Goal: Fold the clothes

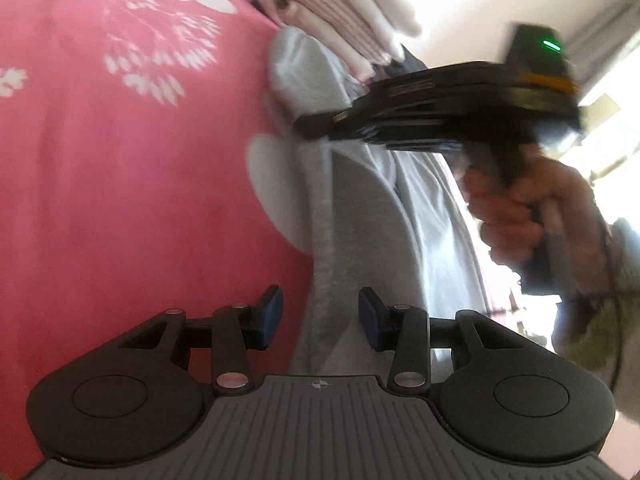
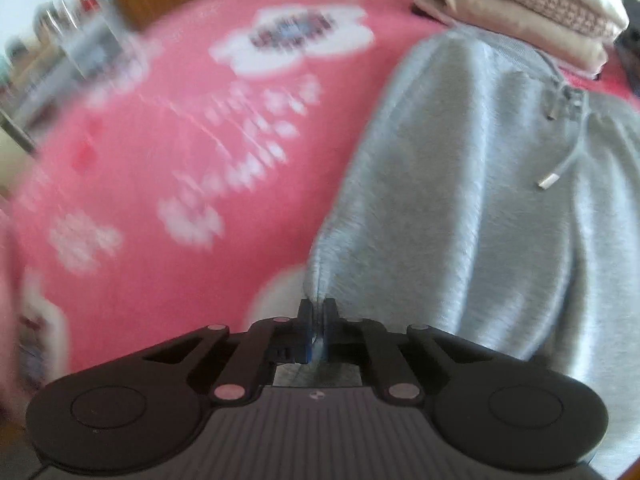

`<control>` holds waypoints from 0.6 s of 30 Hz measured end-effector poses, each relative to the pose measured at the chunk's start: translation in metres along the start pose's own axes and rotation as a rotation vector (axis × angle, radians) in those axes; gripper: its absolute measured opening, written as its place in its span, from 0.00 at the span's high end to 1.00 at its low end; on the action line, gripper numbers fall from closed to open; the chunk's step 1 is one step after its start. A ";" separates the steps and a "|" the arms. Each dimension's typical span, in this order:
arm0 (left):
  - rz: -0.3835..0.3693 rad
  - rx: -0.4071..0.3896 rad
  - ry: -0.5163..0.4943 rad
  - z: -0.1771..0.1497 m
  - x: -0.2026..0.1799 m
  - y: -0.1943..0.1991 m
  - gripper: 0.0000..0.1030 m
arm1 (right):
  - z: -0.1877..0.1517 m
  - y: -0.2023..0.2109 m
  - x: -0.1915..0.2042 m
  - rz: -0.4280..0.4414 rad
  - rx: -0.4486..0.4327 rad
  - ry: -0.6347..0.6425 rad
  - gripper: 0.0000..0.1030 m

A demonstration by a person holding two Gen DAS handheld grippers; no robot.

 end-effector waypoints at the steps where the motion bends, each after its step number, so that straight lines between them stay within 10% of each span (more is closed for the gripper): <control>1: 0.003 -0.009 0.019 0.003 0.004 -0.001 0.60 | 0.005 0.003 0.001 0.031 -0.023 -0.018 0.95; 6: 0.009 -0.058 0.144 0.019 0.025 -0.003 0.63 | 0.023 -0.002 0.003 0.145 -0.087 -0.104 0.95; 11: 0.068 -0.118 0.264 0.030 0.053 0.018 0.93 | 0.041 -0.022 0.009 0.240 -0.135 -0.145 0.95; 18: 0.176 -0.119 0.319 0.020 0.072 0.038 0.98 | 0.019 -0.093 0.027 0.179 0.010 -0.038 0.94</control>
Point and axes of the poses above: each gripper's, at about its wrist camera, not at the fingertips, and y roughly against the way its jaws point, x to its left, z to its top, the point moved 4 cm from there along -y, roughly the way its jaws point, and after that the axes turned 10 degrees about -x, right-handed, at the moved point
